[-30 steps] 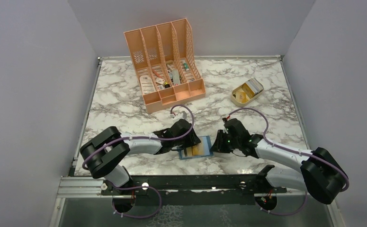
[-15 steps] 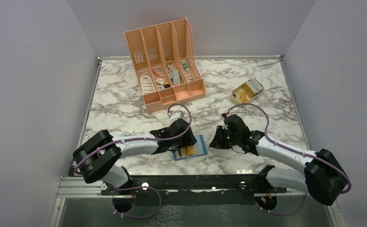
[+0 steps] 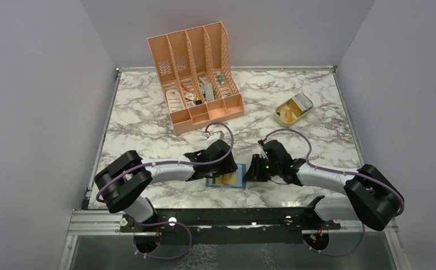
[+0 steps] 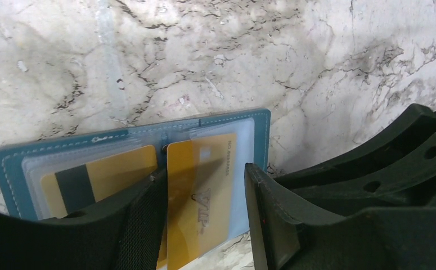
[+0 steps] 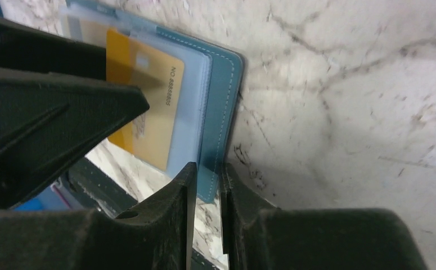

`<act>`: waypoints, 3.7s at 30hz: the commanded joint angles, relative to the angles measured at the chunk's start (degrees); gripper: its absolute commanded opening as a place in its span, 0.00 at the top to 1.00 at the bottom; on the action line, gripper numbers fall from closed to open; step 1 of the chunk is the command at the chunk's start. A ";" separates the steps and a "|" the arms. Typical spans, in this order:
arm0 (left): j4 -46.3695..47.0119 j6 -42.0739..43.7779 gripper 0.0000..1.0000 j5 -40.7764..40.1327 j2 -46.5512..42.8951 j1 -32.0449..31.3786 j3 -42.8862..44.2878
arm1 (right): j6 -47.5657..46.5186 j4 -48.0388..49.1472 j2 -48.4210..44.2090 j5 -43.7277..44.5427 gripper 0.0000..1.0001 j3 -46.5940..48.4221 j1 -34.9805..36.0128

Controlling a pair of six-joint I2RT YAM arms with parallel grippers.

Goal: Put the credit cards into the card holder
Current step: Insert the credit card into the card holder, then close the card holder at the center of the board.

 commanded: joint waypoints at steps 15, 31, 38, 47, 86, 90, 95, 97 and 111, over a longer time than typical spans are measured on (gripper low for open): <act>-12.09 6.34 0.41 -6.37 -4.69 -0.90 5.89 | 4.48 4.35 -6.06 -2.18 0.79 -4.35 0.60; -8.29 3.64 0.41 0.16 -1.58 -0.90 3.56 | 3.96 5.60 -3.44 -1.92 0.79 -3.51 0.57; -7.79 3.20 0.41 0.33 -0.26 -0.95 3.18 | 3.85 5.66 -3.00 -1.83 0.79 -3.40 0.60; -6.13 0.56 0.43 2.13 -1.20 -1.48 2.07 | 4.27 8.72 -0.80 -2.78 0.80 -3.69 0.60; -10.22 6.46 0.38 0.73 -5.93 -3.20 5.30 | 7.00 3.33 -9.57 2.21 0.68 -4.66 0.68; -17.88 10.19 0.38 -1.14 -7.66 -1.08 6.84 | 7.02 3.49 -11.23 2.33 0.66 -4.89 0.68; -25.64 12.36 0.37 -1.24 -11.50 3.42 5.19 | 6.84 3.22 -11.26 2.32 0.63 -5.15 0.64; -26.92 12.43 0.37 -0.70 -13.59 5.18 3.35 | 6.89 3.48 -10.67 2.15 0.62 -5.15 0.68; -21.14 11.80 0.37 6.62 -18.57 9.08 -5.22 | 8.02 7.97 -4.22 1.25 0.53 -4.83 0.68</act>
